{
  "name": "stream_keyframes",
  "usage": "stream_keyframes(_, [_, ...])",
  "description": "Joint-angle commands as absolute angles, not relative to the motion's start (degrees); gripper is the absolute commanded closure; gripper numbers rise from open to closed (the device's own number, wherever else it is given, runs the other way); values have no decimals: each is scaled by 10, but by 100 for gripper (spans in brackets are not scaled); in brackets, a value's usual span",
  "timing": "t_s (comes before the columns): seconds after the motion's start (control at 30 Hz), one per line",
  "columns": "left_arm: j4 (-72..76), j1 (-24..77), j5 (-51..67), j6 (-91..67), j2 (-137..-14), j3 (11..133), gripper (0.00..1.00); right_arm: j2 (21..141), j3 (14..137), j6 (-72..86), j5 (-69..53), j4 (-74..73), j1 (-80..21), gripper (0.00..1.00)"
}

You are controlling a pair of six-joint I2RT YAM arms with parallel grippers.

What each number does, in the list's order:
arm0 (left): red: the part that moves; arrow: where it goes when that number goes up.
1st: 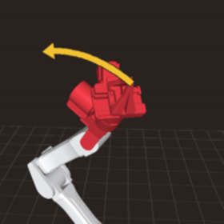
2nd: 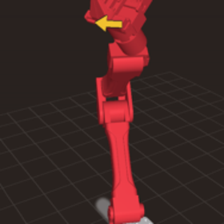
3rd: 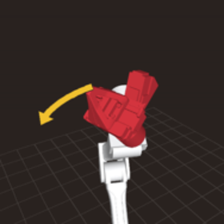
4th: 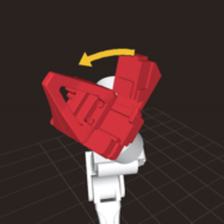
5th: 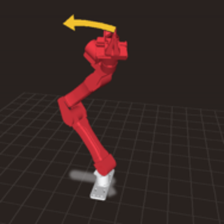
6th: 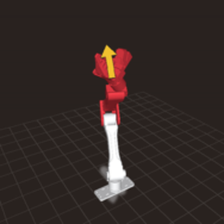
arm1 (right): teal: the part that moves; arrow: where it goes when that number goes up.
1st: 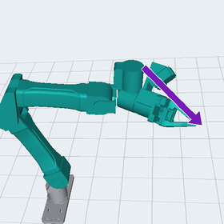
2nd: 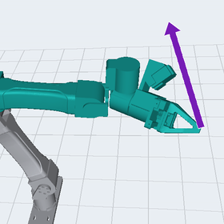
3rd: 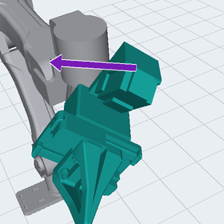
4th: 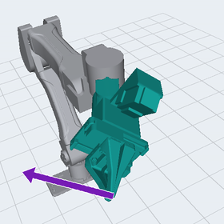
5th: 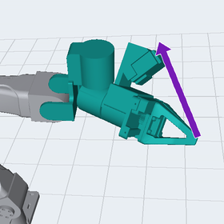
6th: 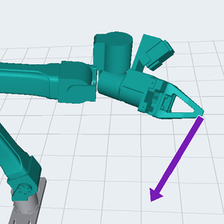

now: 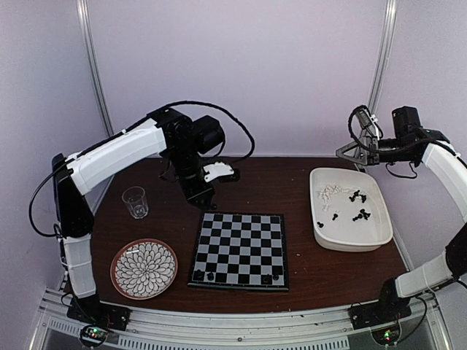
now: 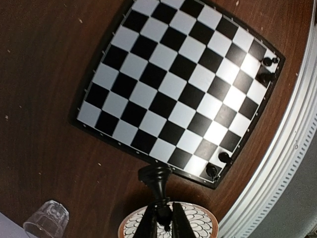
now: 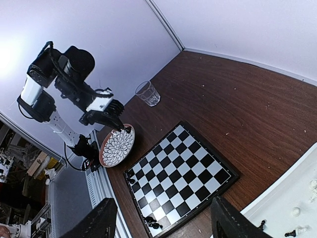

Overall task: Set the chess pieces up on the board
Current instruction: Place the bishop on h7.

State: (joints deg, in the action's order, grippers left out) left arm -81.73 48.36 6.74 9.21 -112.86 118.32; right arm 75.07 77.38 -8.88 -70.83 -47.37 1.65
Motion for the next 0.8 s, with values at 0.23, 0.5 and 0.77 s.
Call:
stream_keyframes(0.23, [-918,490,82,32,-1176,1108,100,738,761,-90,-722,-465,18,33])
stream_keyframes(0.5, [-929,517,129,2,-1189,1031,100,746,757,-81,-735,-450,18,33])
stream_keyframes(0.77, [-927,529,181,2,-1220,1006,100,739,750,-78,-736,-444,18,33])
